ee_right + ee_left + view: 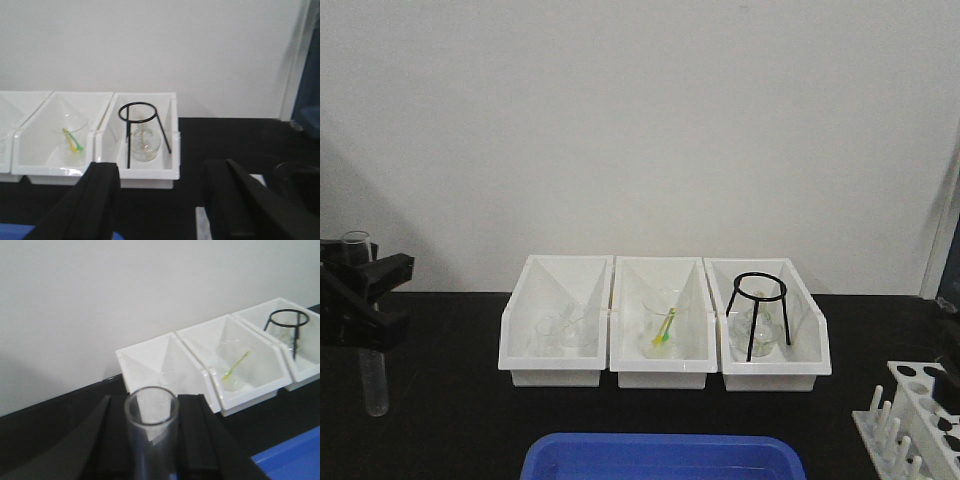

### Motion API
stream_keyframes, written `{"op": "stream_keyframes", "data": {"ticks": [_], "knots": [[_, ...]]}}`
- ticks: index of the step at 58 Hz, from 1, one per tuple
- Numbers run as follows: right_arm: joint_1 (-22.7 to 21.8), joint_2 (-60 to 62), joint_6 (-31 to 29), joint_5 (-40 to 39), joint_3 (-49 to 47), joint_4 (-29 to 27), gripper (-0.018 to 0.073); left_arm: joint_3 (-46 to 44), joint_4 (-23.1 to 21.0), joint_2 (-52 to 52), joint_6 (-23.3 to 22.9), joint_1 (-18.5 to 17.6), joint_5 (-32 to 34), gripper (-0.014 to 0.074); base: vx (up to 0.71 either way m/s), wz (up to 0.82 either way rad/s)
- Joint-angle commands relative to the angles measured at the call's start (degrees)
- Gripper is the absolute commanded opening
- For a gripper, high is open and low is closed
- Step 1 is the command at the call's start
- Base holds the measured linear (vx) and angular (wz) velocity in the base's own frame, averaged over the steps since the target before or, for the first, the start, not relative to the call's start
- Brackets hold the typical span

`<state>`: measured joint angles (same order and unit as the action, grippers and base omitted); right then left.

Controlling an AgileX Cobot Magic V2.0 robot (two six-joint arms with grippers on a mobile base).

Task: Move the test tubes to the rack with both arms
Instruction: 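Carry the tube toward the right gripper in front of the bins, then grasp the tube with the right gripper below the left gripper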

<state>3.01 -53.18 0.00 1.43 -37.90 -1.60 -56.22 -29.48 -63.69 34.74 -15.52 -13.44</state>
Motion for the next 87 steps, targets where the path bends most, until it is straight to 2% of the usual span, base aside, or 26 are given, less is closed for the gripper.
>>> {"op": "stream_keyframes", "data": {"ticks": [1, 12, 27, 37, 48, 53, 67, 74, 87], "knots": [[4.34, -2.99, 0.46, -7.83, -1.69, -0.09, 0.0420, -2.27, -6.71, 0.76, 5.47, -2.75, 3.45, -0.0022, 0.00, 0.00], [16.44, -10.28, 0.35, -13.67, -1.69, 4.58, 0.0410, -2.27, -18.24, -1.94, 17.14, -7.17, 0.59, -0.0022, 0.00, 0.00], [31.31, -16.89, 0.80, -24.39, -1.69, 4.23, 0.0404, -2.27, -35.72, -4.89, 34.07, -11.60, -2.23, -0.0022, 0.00, 0.00], [37.36, -19.26, 0.80, -29.82, -1.69, 4.23, 0.0404, -2.27, -46.52, -5.47, 45.73, -12.03, -5.44, -0.0022, 0.00, 0.00], [40.78, -20.32, 0.74, -34.84, -1.69, 4.56, 0.0414, -2.27, -57.60, -5.52, 56.02, -12.03, -10.44, -0.0022, 0.00, 0.00], [41.08, -20.62, 0.85, -37.94, -1.69, 5.06, 0.0433, -2.27, -60.22, -5.52, 58.06, -12.03, -12.32, -0.0022, 0.00, 0.00], [41.08, -20.62, 7.84, -39.55, -1.69, 7.32, 0.0519, -2.27, -60.43, -6.67, 58.34, -12.03, -17.19, -0.0022, 0.00, 0.00], [41.08, -20.62, 11.28, -39.52, -1.69, 9.63, 0.0520, -2.27, -61.70, -7.89, 58.87, -12.03, -20.31, -0.0022, 0.00, 0.00], [41.08, -20.62, 13.76, -39.62, -1.69, 12.24, 0.0520, -2.27, -63.25, -8.15, 59.16, -12.03, -22.46, -0.0022, 0.00, 0.00]]}}
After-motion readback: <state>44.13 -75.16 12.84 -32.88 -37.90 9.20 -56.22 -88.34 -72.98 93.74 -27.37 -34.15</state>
